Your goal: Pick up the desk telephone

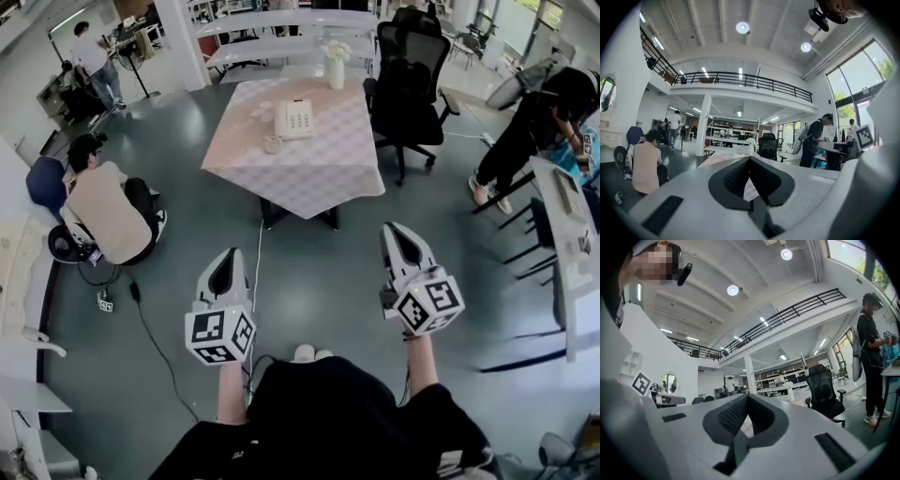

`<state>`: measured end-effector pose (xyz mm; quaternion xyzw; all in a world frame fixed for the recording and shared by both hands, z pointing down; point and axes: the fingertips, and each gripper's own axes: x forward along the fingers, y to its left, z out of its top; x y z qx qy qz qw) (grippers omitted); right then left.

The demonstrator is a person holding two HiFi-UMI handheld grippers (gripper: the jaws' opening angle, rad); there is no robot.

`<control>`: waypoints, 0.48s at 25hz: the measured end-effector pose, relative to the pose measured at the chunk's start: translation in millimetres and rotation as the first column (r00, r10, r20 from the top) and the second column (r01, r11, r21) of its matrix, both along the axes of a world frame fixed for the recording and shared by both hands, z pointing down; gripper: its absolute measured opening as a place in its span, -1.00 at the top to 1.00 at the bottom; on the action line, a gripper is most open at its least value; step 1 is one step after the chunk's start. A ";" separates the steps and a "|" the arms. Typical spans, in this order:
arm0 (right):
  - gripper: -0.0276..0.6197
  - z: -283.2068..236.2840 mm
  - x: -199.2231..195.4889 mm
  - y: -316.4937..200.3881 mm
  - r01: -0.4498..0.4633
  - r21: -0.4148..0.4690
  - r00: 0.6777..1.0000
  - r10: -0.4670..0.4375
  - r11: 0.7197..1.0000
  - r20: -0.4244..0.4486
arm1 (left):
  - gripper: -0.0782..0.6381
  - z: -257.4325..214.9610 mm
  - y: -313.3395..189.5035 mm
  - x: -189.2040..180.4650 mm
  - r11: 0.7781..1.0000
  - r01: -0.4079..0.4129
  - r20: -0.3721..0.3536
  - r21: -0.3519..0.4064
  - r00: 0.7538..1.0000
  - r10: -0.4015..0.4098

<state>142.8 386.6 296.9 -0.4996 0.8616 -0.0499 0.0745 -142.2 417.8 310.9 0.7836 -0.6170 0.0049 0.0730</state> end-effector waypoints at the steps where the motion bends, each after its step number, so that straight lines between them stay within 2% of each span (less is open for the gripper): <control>1: 0.94 1.5 0.4 -0.9 0.005 -0.002 1.000 -0.005 1.000 0.000 | 0.79 1.1 -0.2 1.1 1.000 0.000 0.000 -0.003 1.000 0.000; 12: 0.94 11.4 5.3 -18.6 0.017 -0.034 0.999 -0.016 0.999 0.036 | 0.79 11.6 0.4 10.3 0.999 0.015 0.000 -0.034 1.000 -0.015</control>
